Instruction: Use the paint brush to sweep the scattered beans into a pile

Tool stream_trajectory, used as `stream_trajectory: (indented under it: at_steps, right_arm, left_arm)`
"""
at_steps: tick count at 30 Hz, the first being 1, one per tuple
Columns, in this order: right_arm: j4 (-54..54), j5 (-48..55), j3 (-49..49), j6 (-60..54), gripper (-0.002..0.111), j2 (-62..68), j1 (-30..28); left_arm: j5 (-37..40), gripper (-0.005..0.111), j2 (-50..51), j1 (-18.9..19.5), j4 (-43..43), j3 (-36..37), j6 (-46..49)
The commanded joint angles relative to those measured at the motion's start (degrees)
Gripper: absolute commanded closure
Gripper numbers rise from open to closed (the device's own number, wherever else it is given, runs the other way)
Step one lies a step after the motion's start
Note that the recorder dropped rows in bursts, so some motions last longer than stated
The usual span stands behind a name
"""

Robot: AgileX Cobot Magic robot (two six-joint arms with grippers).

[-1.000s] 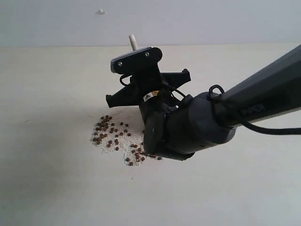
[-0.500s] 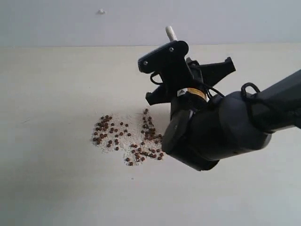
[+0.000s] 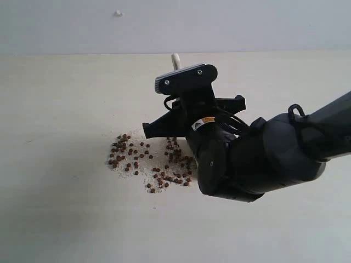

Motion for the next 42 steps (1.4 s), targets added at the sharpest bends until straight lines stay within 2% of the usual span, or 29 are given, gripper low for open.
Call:
stream_trajectory:
  at_steps: [1, 6, 12, 16, 22, 33, 35, 42]
  right_arm:
    - [-1.0, 0.9, -2.2, 5.4, 0.108, -0.1, 0.0]
    - [-0.6, -1.2, -4.9, 6.3, 0.108, -0.3, 0.0]
    - [9.3, -8.9, -4.9, -10.7, 0.108, -3.6, 0.0]
    - [6.1, -9.7, -4.9, -18.0, 0.108, -4.3, 0.0]
    - [-16.1, -6.6, -4.7, -15.0, 0.108, -2.5, -3.9]
    - [-67.2, -5.1, -5.2, 16.9, 0.108, 3.2, -20.0]
    - [-71.4, -5.2, -5.8, 18.4, 0.108, 4.6, -21.8]
    - [-75.5, -6.1, -7.7, 18.5, 0.108, 8.8, -24.4]
  left_arm:
    - [-0.4, 0.107, -0.2, -0.1, -0.4, 0.0, -0.2]
    - [-0.4, 0.107, -0.2, -0.1, -0.4, 0.0, -0.2]
    - [-0.5, 0.107, -0.1, -0.6, -0.4, 0.0, -0.2]
    - [-0.5, 0.107, -0.1, -0.6, -0.4, 0.0, -0.2]
    - [-0.5, 0.107, -0.1, -0.6, -0.4, 0.0, -0.2]
    - [-0.5, 0.107, -0.1, -0.6, -0.4, 0.0, -0.2]
    - [-0.5, 0.107, -0.1, -0.6, -0.4, 0.0, -0.2]
    - [-0.5, 0.107, -0.1, -0.6, -0.4, 0.0, -0.2]
